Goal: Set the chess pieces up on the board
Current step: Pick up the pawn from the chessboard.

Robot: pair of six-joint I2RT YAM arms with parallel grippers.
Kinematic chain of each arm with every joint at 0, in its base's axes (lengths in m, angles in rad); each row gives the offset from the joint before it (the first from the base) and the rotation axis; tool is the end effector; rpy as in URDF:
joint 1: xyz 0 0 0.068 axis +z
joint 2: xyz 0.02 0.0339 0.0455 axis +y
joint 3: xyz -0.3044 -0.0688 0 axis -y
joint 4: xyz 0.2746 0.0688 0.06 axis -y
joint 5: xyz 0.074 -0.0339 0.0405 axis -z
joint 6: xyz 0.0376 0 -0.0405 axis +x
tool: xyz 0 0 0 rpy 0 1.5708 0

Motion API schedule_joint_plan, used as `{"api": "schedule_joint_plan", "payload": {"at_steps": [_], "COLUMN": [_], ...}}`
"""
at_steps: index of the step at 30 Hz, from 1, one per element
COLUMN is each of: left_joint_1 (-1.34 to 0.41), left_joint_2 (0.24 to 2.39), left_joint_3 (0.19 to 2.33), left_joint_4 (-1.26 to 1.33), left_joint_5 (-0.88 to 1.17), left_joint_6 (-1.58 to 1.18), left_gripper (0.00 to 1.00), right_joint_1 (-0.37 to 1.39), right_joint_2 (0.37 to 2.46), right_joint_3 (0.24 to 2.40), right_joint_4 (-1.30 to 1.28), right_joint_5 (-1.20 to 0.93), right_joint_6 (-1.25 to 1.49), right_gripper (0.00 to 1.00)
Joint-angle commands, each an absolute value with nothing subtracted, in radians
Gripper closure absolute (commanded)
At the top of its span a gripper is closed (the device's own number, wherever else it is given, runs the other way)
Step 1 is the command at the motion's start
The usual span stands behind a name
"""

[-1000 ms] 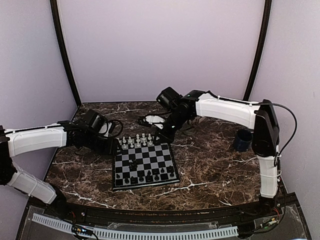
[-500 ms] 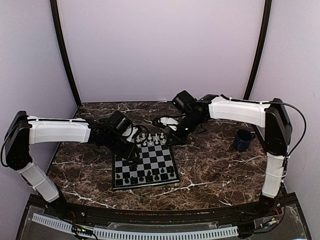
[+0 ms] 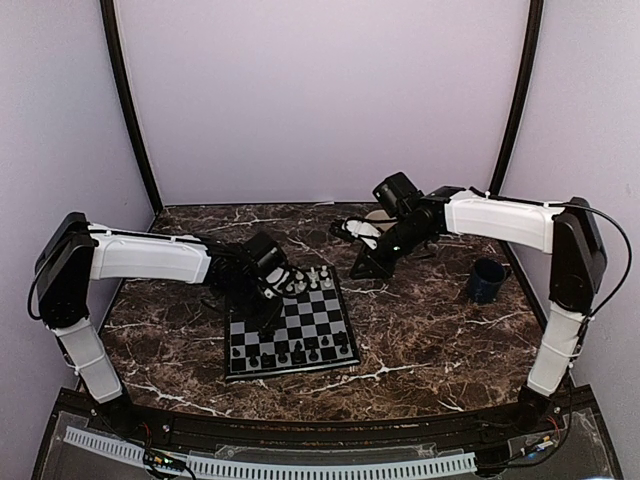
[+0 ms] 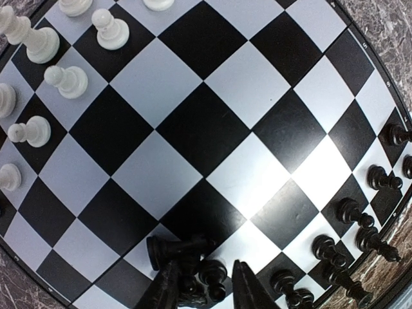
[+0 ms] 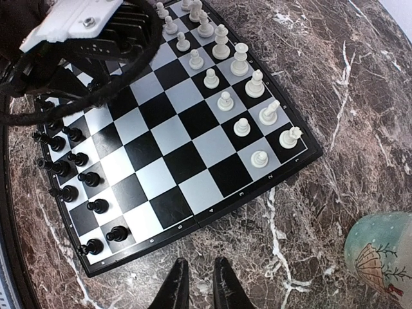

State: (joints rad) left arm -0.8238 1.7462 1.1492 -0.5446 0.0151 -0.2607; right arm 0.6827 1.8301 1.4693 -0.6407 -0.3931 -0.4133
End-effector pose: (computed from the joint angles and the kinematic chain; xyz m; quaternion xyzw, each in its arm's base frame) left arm 0.2580 -0.2795 0.2070 0.2730 0.9381 -0.1162 0.1786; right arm 0.3282 0.2855 0.2753 -0.5372 0.7749 0.2227 0.2477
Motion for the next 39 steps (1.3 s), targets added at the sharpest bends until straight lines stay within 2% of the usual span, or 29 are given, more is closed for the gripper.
{"api": "schedule_joint_plan", "payload": {"at_steps": [1, 5, 15, 24, 30, 39], "left_joint_1": [-0.842, -0.847, -0.855, -0.859, -0.859, -0.86], "left_joint_2": [1.757, 1.756, 1.77, 1.746, 1.726, 1.761], "left_joint_3": [1.185, 1.186, 1.195, 1.189, 1.18, 1.216], "left_joint_4": [-0.614, -0.626, -0.627, -0.649, -0.657, -0.629], "left_joint_5": [-0.015, -0.02, 0.01, 0.02, 0.016, 0.008], "left_joint_6": [-0.247, -0.245, -0.238, -0.245, -0.253, -0.263], "left_gripper": [0.68, 0.68, 0.8, 0.86, 0.81, 0.8], "right_joint_1": [0.687, 0.687, 0.687, 0.687, 0.687, 0.687], "right_joint_2": [1.814, 1.821, 1.83, 1.839, 1.842, 1.848], "right_joint_3": [1.46, 1.462, 1.465, 1.471, 1.473, 1.476], "right_joint_4": [-0.61, -0.612, -0.616, -0.622, -0.624, -0.627], "right_joint_5": [-0.407, -0.409, -0.41, -0.423, -0.425, -0.426], "right_joint_6": [-0.426, -0.428, -0.425, -0.423, -0.423, -0.423], "right_gripper": [0.84, 0.84, 0.84, 0.83, 0.83, 0.83]}}
